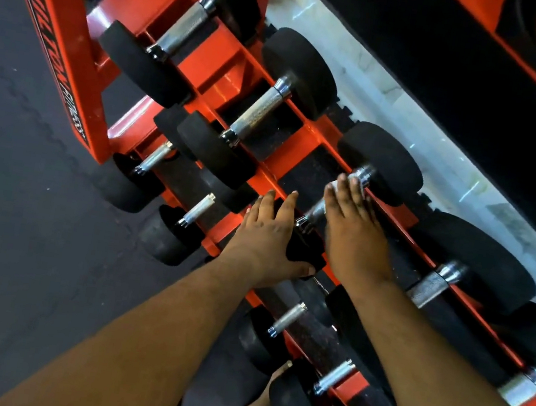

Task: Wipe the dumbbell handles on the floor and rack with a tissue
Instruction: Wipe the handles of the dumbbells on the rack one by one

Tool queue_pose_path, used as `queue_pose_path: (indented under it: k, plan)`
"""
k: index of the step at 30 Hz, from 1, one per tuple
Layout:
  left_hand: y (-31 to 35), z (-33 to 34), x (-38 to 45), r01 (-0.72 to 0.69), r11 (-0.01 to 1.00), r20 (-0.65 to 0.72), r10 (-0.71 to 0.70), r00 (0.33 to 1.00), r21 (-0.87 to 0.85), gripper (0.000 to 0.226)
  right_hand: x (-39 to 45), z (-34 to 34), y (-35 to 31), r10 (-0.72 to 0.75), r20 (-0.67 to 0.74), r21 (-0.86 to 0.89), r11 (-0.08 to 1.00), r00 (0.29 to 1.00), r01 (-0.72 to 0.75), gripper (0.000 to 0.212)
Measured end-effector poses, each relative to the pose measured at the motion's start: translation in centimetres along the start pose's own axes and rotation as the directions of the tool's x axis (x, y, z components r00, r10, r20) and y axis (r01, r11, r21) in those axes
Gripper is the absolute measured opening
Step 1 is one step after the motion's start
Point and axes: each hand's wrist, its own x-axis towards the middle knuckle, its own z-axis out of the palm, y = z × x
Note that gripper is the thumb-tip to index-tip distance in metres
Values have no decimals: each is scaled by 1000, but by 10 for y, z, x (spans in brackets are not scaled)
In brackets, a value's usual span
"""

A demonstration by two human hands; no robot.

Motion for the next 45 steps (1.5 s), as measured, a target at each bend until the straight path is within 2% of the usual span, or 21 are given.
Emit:
queue_pose_path:
  k: [5, 9, 11, 14, 16, 17, 18, 19, 21, 22, 23, 24, 25, 28, 30, 32, 34, 37, 39, 42, 45]
  plan:
    - [0, 2, 1, 1, 1000, -22, -1, 1000, -13, 132, 3, -10, -4, -208, 117, -109, 969, 971, 221, 52]
    - [0, 1, -1, -6, 1000, -30, 5, 1000, -21, 131, 5, -25, -4, -305, 301, -28, 944, 904, 328, 59]
    - [1, -1, -2, -10, 1000, -27, 10, 1000, -21, 130, 3, -28, -5, -370, 323, 37, 925, 871, 379, 63]
    - [2, -2, -3, -4, 1000, -26, 4, 1000, -20, 130, -11, -24, -4, -340, 182, 321, 908, 923, 271, 50]
    - [2, -2, -3, 3, 1000, -26, -3, 1000, -8, 130, -26, -21, -3, -177, 109, 568, 819, 978, 85, 47]
    - [4, -1, -3, 3, 1000, -24, -3, 1000, 0, 130, -34, -21, 1, -24, 116, 682, 729, 993, -62, 47]
    - [2, -2, -3, 10, 1000, -22, -10, 1000, 11, 130, -36, -21, 1, 161, 150, 775, 593, 976, -217, 45]
    - [3, -2, -3, 9, 1000, -19, -8, 1000, 20, 129, -36, -21, 4, 360, 209, 842, 407, 909, -355, 41]
    - [2, -1, -3, 11, 1000, -8, -10, 1000, 27, 129, -28, -19, 1, 623, 421, 869, -69, 659, -490, 31]
    - [2, -2, -3, 10, 1000, -11, -10, 1000, 27, 129, -20, -18, -3, 646, 548, 820, -288, 532, -494, 27]
    - [1, -2, -4, 12, 1000, -11, -12, 1000, 25, 129, -11, -17, -8, 607, 654, 752, -462, 452, -470, 22]
    - [2, -2, -4, 12, 1000, -10, -12, 1000, 23, 129, 0, -19, -13, 548, 721, 693, -578, 423, -431, 19]
    - [2, -2, -4, 12, 1000, -10, -12, 1000, 22, 129, 12, -23, -16, 506, 750, 657, -644, 426, -392, 19]
    - [3, -1, -3, 11, 1000, -20, -11, 1000, 29, 130, 47, -39, -16, 515, 754, 641, -711, 408, -288, 20]
    - [1, 0, -3, 10, 1000, -22, -9, 1000, 30, 131, 55, -47, -20, 565, 723, 680, -681, 397, -271, 24]
    - [0, 0, -3, 7, 1000, -25, -6, 1000, 21, 131, 44, -48, -39, 546, 702, 710, -582, 457, -396, 28]
    - [-1, 0, -3, 2, 1000, -29, -1, 1000, 9, 130, 24, -46, -54, 434, 737, 675, -490, 517, -551, 25]
    - [-1, 1, -1, -1, 1000, -34, 2, 999, 10, 129, 14, -58, -48, 279, 799, 596, -490, 533, -636, 11]
    - [-1, 3, 0, -6, 1000, -41, 7, 999, 18, 130, 23, -61, -33, 266, 810, 570, -566, 522, -596, 15]
    - [-1, 3, 1, -8, 1000, -38, 9, 999, 21, 131, 50, -49, -12, 444, 778, 616, -679, 443, -400, 15]
    - [1, 1, -1, 0, 1000, -35, 1, 999, 27, 131, 61, -39, -8, 542, 742, 649, -728, 396, -220, 36]
